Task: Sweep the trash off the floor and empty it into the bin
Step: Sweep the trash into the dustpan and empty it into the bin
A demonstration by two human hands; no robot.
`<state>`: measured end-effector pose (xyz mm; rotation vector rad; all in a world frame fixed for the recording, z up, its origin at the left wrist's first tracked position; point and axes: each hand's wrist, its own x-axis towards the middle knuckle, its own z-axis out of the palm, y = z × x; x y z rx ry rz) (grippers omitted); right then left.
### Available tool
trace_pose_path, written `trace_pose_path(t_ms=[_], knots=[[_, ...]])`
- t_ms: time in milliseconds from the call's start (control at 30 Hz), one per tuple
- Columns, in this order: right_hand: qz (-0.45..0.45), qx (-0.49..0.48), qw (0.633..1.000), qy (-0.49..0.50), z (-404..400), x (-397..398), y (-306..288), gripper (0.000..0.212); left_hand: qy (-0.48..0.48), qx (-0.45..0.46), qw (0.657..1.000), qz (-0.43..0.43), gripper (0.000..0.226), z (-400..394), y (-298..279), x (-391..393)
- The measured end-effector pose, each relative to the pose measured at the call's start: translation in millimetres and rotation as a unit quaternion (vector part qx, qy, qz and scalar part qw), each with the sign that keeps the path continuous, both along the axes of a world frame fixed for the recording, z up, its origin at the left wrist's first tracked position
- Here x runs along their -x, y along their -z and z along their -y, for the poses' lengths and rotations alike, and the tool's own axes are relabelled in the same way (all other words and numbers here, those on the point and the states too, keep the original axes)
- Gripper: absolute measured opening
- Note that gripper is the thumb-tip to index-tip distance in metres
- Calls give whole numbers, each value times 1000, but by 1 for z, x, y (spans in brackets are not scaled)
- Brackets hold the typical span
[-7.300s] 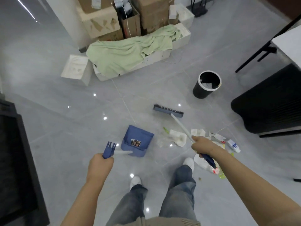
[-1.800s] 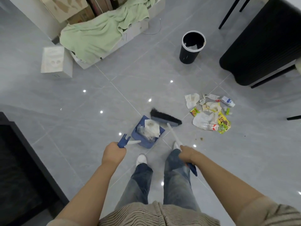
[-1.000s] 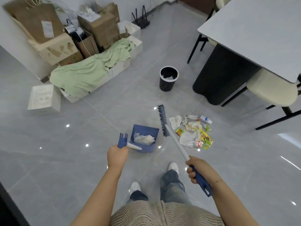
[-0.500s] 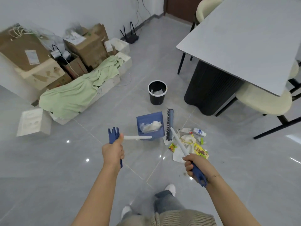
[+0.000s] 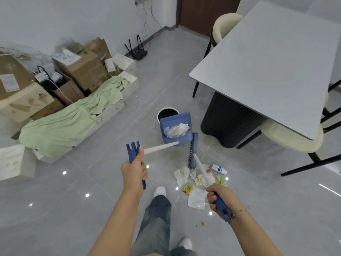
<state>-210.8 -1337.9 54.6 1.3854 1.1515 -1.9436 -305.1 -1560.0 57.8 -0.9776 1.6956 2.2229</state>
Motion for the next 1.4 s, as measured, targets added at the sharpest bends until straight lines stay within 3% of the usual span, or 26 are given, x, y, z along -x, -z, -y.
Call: trace_pose_path(t_ms=[333, 567, 633, 767, 900, 1033, 1167, 1400], knots=[[18, -17, 999, 35, 30, 120, 2, 24, -15, -64, 997, 32, 27, 19, 6, 144], [11, -9, 999, 34, 32, 146, -7, 15, -69, -143, 984, 79, 23, 22, 21, 182], [10, -5, 1000, 27, 28, 150, -9, 8, -102, -168, 976, 95, 26, 24, 21, 189], [14, -12, 1000, 22, 25, 155, -8, 25, -134, -219, 960, 114, 30, 22, 22, 200], [22, -2, 999, 28, 21, 163, -5, 7, -158, -270, 941, 127, 34, 20, 19, 203], [22, 13, 999, 27, 21, 171, -5, 21, -182, -323, 920, 124, 28, 24, 12, 211], [18, 22, 999, 23, 15, 176, -7, 21, -194, -371, 896, 148, 29, 24, 21, 207], [23, 29, 999, 23, -3, 174, 0, 14, -207, -389, 880, 179, 46, 12, 39, 192]])
